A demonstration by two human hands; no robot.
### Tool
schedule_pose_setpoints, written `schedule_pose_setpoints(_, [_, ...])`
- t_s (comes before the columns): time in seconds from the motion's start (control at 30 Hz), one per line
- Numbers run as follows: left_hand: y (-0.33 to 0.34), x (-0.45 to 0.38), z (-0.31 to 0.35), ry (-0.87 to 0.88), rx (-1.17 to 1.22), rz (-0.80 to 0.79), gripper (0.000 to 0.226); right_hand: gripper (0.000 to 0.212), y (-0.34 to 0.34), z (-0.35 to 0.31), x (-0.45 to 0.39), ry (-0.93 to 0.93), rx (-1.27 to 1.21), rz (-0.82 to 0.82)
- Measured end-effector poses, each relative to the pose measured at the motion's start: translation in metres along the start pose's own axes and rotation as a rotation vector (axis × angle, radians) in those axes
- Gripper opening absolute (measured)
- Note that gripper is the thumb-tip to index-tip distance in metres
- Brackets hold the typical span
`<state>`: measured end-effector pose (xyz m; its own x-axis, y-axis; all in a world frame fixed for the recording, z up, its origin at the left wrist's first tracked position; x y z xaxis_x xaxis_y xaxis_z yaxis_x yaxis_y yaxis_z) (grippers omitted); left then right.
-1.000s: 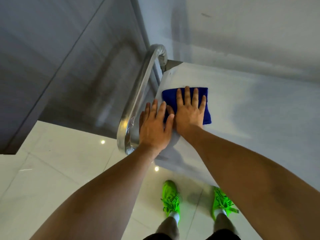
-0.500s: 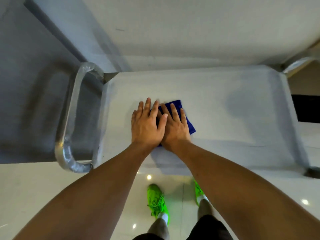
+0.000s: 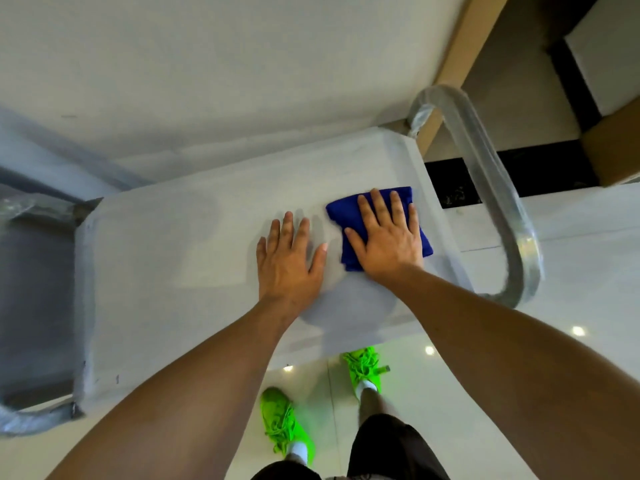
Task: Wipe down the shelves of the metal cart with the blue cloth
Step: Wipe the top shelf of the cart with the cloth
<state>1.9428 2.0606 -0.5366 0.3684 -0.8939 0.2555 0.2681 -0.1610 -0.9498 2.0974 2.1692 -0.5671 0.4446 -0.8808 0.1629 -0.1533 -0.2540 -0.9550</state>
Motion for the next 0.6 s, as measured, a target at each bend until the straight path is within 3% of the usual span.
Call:
schedule_pose_setpoints(0.17, [0.004,0.008,0.001,-0.019,-0.038,-0.009,0.067,0.073,-0.002,0.022,0.019,0.123,-0.024,0.013])
schedule_pose_setpoints(0.37, [-0.003,0.030,-0.051,-0.036,-0.063,-0.005,0.067,0.076,0.009,-0.001,0.051,0.310,-0.047,-0.005])
schedule_pose_setpoints(0.6, [-0.009,0.069,-0.150,-0.134,-0.074,0.019,0.069,0.077,0.033,-0.084,0.079,0.249,-0.011,-0.053])
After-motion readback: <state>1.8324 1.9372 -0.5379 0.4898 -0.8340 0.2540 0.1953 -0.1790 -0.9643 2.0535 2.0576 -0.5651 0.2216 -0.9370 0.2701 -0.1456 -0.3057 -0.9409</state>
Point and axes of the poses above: each hand's wrist, its own x-axis away from the middle knuckle, its own y-axis out of the palm, z = x × y, the point moved 6 cm from there along -x, towards the middle knuckle, and after that the axes turned 5 degrees about -x, right-handed, at the moved point
